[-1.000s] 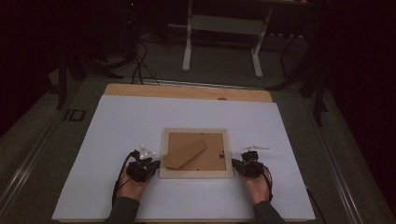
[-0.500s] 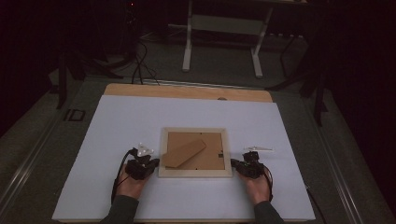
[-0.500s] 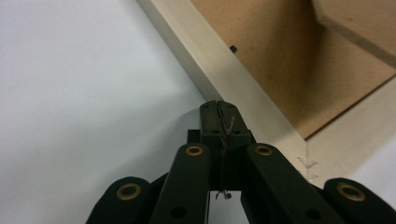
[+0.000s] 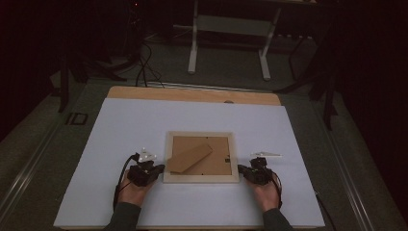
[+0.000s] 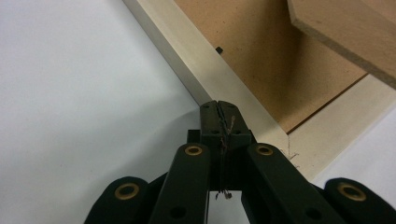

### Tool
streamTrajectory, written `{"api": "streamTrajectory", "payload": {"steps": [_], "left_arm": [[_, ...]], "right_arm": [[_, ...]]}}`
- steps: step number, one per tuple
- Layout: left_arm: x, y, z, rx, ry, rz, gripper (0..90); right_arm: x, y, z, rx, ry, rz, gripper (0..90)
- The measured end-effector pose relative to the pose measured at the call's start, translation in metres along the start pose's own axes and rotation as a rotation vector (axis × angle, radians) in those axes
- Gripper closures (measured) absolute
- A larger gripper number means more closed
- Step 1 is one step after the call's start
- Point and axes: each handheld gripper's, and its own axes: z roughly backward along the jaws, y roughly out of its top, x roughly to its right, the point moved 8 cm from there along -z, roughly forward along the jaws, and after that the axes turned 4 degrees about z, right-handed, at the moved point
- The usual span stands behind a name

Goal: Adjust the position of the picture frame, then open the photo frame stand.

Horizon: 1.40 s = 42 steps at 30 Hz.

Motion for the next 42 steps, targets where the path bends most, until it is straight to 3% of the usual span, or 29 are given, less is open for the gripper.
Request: {"api": "streamTrajectory", "payload": {"steps": [11, 16, 32, 42], "left_arm": [[-0.001, 0.0, -0.001, 0.001, 0.013, -0.003, 89.4], [-0.002, 0.001, 0.0, 0.014, 0.015, 0.004, 86.2], [-0.007, 0.004, 0.004, 0.046, 0.028, 0.021, 80.3], [-0.005, 0.008, 0.011, 0.082, 0.0, 0.042, 70.4]], "right_arm": [[0.001, 0.0, 0.0, 0.003, 0.014, 0.032, 90.0], [0.005, 0.001, 0.001, 0.007, -0.022, 0.056, 89.6], [0.02, 0.009, 0.017, 0.065, -0.031, 0.024, 83.9], [0.026, 0.011, 0.022, 0.082, -0.021, 0.004, 78.5]]}}
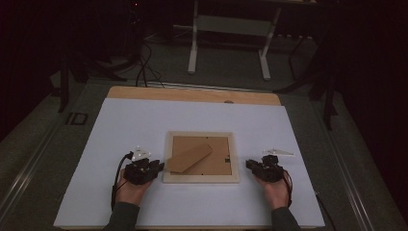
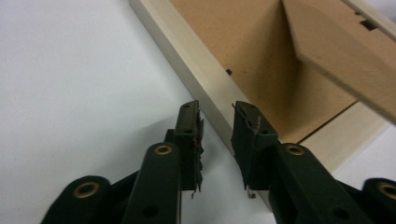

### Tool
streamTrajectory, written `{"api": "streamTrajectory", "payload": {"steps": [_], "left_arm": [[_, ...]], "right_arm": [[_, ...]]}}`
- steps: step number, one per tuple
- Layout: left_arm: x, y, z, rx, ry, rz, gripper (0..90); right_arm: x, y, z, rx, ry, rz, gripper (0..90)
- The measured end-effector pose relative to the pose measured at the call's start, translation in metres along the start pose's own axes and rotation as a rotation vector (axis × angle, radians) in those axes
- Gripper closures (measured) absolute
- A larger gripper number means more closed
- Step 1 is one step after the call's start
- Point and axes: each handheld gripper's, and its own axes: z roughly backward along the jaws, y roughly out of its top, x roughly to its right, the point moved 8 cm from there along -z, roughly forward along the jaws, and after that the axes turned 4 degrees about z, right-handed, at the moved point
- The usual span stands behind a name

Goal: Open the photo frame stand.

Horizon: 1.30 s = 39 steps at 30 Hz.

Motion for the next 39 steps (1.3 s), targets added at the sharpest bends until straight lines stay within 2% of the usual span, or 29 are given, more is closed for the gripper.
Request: {"api": "streamTrajectory", "payload": {"steps": [4, 7, 15, 17, 24, 28, 31, 34, 39], "left_arm": [[0.001, 0.002, 0.003, 0.013, 0.005, 0.002, 67.5], [0.002, 0.005, 0.009, 0.026, -0.018, 0.03, 66.8], [0.0, 0.02, 0.023, 0.054, -0.037, 0.053, 63.6], [0.0, 0.024, 0.025, 0.053, -0.036, 0.034, 63.2], [0.003, 0.033, 0.028, 0.073, -0.045, 0.021, 61.1], [0.005, 0.044, 0.029, 0.086, -0.068, 0.016, 58.3], [0.008, 0.049, 0.026, 0.068, -0.082, -0.004, 57.0], [0.012, 0.053, 0.022, 0.066, -0.108, 0.0, 56.4], [0.016, 0.059, 0.016, 0.068, -0.096, -0.018, 56.2]], "right_arm": [[0.002, -0.001, 0.0, -0.003, -0.001, -0.003, 76.1], [0.003, 0.0, 0.001, 0.003, -0.005, -0.007, 73.1], [0.005, -0.001, 0.005, 0.01, 0.005, -0.017, 69.1], [0.006, 0.0, 0.007, 0.008, -0.006, -0.012, 68.7], [0.007, 0.001, 0.01, 0.02, 0.007, -0.013, 68.8], [0.007, -0.001, 0.011, 0.018, 0.011, -0.02, 68.4], [0.007, 0.0, 0.012, 0.022, 0.012, -0.02, 68.1], [0.008, 0.0, 0.012, 0.021, 0.013, -0.015, 67.7], [0.004, 0.0, 0.009, 0.013, 0.019, -0.003, 65.6]]}}
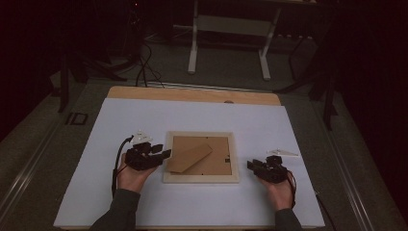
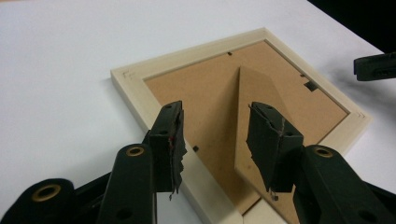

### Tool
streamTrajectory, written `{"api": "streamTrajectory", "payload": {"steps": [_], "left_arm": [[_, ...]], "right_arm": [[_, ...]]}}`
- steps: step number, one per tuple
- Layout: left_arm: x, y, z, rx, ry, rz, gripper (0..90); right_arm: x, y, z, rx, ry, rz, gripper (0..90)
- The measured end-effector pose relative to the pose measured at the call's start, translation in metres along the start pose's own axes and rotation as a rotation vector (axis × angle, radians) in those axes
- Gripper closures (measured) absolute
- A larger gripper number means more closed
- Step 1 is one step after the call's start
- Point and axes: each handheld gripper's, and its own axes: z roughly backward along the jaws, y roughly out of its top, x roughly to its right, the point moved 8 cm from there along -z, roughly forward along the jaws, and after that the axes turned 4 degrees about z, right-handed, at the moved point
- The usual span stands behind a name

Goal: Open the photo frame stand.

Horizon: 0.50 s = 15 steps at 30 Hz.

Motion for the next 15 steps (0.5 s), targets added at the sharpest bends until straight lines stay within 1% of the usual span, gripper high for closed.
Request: {"api": "streamTrajectory", "payload": {"steps": [4, 6, 8, 11, 15], "left_arm": [[0.0, 0.007, -0.001, 0.002, -0.008, 0.005, 55.5], [0.0, 0.009, -0.003, -0.009, -0.007, 0.012, 53.9], [0.0, 0.011, -0.005, -0.023, -0.019, 0.007, 53.0], [0.001, 0.013, -0.008, -0.044, -0.023, 0.003, 50.3], [0.003, 0.017, -0.013, -0.068, -0.04, 0.015, 48.3]], "right_arm": [[0.001, 0.001, 0.001, 0.005, -0.004, -0.002, 63.8], [0.003, 0.001, 0.002, 0.008, -0.009, -0.006, 63.4], [0.004, 0.001, 0.003, 0.009, -0.009, -0.01, 63.0], [0.005, 0.001, 0.002, 0.009, -0.009, -0.012, 62.5], [0.004, 0.002, 0.002, 0.008, -0.008, -0.01, 61.9]]}}
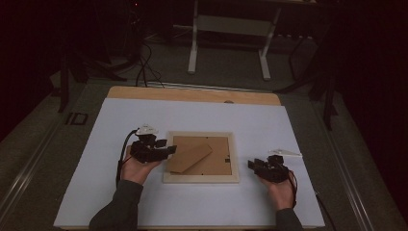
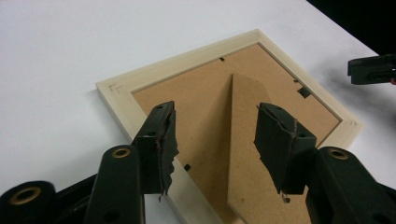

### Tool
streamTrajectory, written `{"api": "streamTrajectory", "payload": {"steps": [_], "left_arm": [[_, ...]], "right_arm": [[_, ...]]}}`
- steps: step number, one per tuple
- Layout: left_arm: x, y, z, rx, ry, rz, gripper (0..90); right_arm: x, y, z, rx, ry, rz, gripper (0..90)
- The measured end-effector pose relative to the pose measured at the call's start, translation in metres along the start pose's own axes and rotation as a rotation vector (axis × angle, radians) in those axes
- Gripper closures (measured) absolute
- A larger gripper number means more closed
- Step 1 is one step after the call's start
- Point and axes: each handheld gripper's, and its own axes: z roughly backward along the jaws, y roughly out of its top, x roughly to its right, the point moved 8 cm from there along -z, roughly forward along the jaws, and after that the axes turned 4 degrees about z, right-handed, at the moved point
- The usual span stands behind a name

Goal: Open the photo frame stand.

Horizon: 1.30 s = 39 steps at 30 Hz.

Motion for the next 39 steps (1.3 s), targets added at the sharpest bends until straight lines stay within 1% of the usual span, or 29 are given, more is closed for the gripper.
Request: {"api": "streamTrajectory", "payload": {"steps": [4, 9, 18, 20, 22, 26, 30, 31, 34, 35, 36, 39], "left_arm": [[0.002, 0.005, -0.005, -0.029, -0.024, 0.003, 46.8], [0.001, 0.01, -0.011, -0.064, -0.039, 0.011, 44.0], [0.005, 0.013, -0.022, -0.105, -0.095, 0.004, 43.2], [0.005, 0.013, -0.025, -0.122, -0.101, -0.002, 42.9], [0.006, 0.012, -0.029, -0.14, -0.116, 0.001, 42.4], [0.007, 0.01, -0.036, -0.17, -0.131, 0.0, 41.2], [0.009, 0.006, -0.042, -0.202, -0.143, -0.008, 40.1], [0.009, 0.006, -0.042, -0.202, -0.143, -0.008, 39.8], [0.011, 0.004, -0.048, -0.228, -0.164, -0.007, 39.0], [0.011, 0.004, -0.048, -0.228, -0.164, -0.007, 38.8], [0.012, 0.003, -0.049, -0.234, -0.176, -0.004, 38.8], [0.013, 0.0, -0.053, -0.256, -0.189, -0.005, 38.6]], "right_arm": [[0.0, 0.0, 0.0, 0.0, 0.0, 0.0, 61.8], [0.001, 0.001, 0.0, -0.001, 0.0, 0.0, 61.6], [0.0, 0.001, -0.001, -0.001, 0.002, 0.0, 61.5], [0.0, 0.001, -0.001, -0.001, 0.003, 0.001, 61.4], [0.0, 0.001, -0.002, -0.001, 0.004, 0.004, 61.2], [-0.001, 0.001, -0.002, -0.002, 0.005, 0.003, 61.2], [-0.001, 0.001, -0.003, -0.003, 0.005, 0.005, 60.9], [-0.001, 0.001, -0.003, -0.003, 0.005, 0.005, 60.9], [-0.001, 0.001, -0.003, -0.005, 0.006, 0.009, 60.8], [-0.001, 0.001, -0.003, -0.005, 0.006, 0.009, 60.8], [-0.001, 0.001, -0.003, -0.005, 0.005, 0.009, 60.8], [-0.001, 0.001, -0.003, -0.004, 0.006, 0.008, 60.8]]}}
